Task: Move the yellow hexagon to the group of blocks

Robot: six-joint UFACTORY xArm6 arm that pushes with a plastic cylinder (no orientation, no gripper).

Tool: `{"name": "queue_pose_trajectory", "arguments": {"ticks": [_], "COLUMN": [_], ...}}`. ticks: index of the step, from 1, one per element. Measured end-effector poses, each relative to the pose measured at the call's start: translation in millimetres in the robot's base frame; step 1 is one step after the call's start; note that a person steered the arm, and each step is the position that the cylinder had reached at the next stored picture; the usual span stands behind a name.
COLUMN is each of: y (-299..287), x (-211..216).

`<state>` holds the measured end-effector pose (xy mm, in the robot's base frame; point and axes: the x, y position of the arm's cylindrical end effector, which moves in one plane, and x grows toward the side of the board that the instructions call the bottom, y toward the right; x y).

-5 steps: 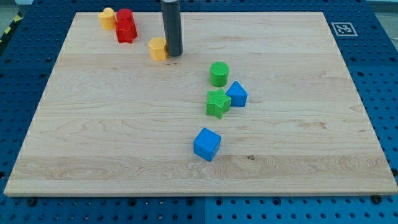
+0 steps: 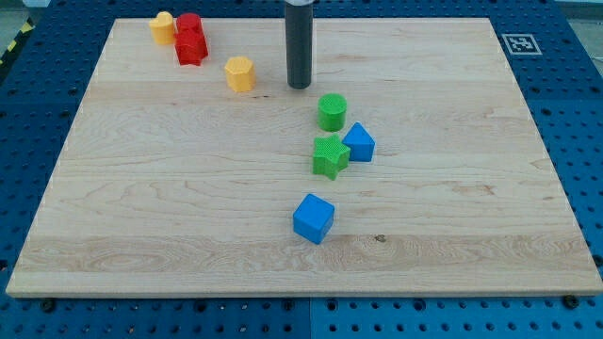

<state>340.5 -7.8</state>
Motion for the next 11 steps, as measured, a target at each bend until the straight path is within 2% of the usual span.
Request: {"name": "queue_pose_trajectory", "arguments": {"ticks": [1, 5, 8, 11], "y": [0, -67, -95, -97], "x": [0, -4, -51, -69]}}
